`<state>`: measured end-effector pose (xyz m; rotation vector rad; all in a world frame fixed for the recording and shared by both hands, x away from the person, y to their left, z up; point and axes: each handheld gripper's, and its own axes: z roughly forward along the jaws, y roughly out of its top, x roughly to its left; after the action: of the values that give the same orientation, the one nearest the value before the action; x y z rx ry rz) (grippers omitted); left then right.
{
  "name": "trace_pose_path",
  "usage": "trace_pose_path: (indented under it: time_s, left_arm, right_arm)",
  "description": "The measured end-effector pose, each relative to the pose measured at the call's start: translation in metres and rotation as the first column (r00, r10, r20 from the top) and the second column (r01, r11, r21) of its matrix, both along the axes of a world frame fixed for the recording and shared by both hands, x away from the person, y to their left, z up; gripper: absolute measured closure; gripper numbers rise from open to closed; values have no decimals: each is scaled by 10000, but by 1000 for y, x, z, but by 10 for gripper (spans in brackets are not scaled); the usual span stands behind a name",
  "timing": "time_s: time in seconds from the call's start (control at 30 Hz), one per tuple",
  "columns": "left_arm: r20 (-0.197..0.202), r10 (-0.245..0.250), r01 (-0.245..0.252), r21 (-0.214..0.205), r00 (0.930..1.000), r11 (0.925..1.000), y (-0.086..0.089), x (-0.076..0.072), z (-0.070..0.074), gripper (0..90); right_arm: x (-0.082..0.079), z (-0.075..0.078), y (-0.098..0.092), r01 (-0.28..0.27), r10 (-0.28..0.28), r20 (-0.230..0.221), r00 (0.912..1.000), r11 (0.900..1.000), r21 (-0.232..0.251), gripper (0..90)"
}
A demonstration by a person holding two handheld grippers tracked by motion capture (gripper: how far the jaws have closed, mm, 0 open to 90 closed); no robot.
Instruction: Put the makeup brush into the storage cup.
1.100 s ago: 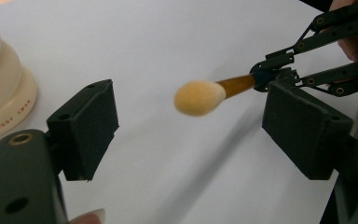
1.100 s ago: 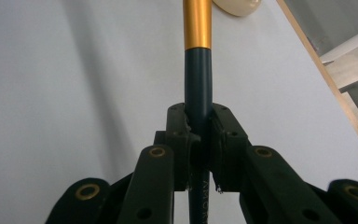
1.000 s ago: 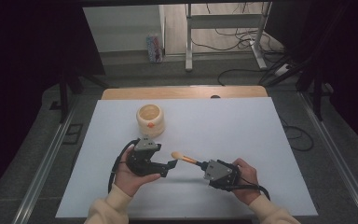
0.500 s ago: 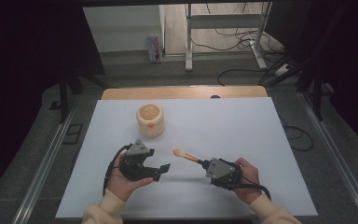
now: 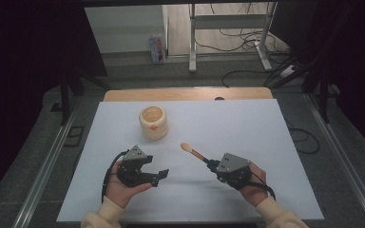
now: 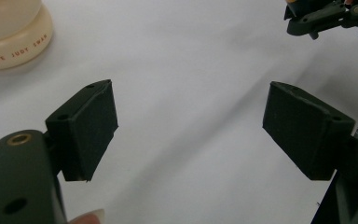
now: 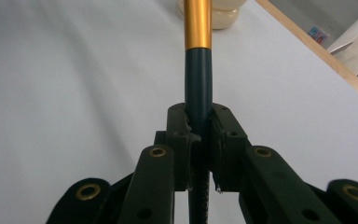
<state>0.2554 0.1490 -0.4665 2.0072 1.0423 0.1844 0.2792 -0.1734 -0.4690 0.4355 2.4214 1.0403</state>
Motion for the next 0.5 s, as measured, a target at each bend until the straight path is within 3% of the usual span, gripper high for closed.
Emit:
trace_pose_path:
  time_s: [0.33, 0.43, 0.5]
  left_arm:
    - [-66, 125, -126, -151, 9999, 9998, 2, -1, -1, 185]
    - [-141, 182, -186, -291, 9997, 9994, 3, -1, -3, 185]
    - [-186, 274, -285, -607, 9995, 9978, 5, -1, -4, 188]
  right_arm:
    - [5, 0, -5, 264, -225, -589, 9980, 9975, 657, 792]
    - [5, 0, -6, 297, -258, -618, 9978, 9975, 636, 792]
    - [6, -1, -6, 329, -284, -640, 9975, 9971, 692, 792]
